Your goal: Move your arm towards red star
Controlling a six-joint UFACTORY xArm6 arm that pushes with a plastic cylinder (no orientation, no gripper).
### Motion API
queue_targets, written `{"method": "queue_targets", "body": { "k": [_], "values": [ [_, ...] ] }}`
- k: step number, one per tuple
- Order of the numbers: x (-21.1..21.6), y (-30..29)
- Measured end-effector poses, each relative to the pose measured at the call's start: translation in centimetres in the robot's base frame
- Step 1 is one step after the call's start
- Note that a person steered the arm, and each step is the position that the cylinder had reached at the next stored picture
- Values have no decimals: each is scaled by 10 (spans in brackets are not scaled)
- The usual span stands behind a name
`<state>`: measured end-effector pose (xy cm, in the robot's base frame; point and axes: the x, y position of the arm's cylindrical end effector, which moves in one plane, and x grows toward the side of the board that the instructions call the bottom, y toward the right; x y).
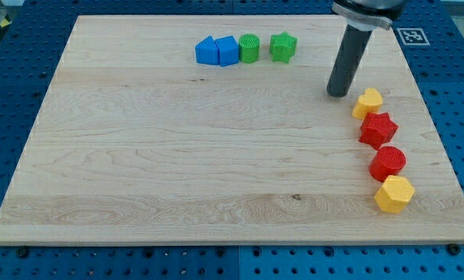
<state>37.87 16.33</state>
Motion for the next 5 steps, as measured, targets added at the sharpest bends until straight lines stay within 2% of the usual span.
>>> {"method": "queue_targets", "body": {
  "k": [1, 2, 3, 4, 5],
  "values": [
    [-23, 8],
    [-8, 68],
    [47, 128],
    [93, 155],
    [94, 155]
  ]
}}
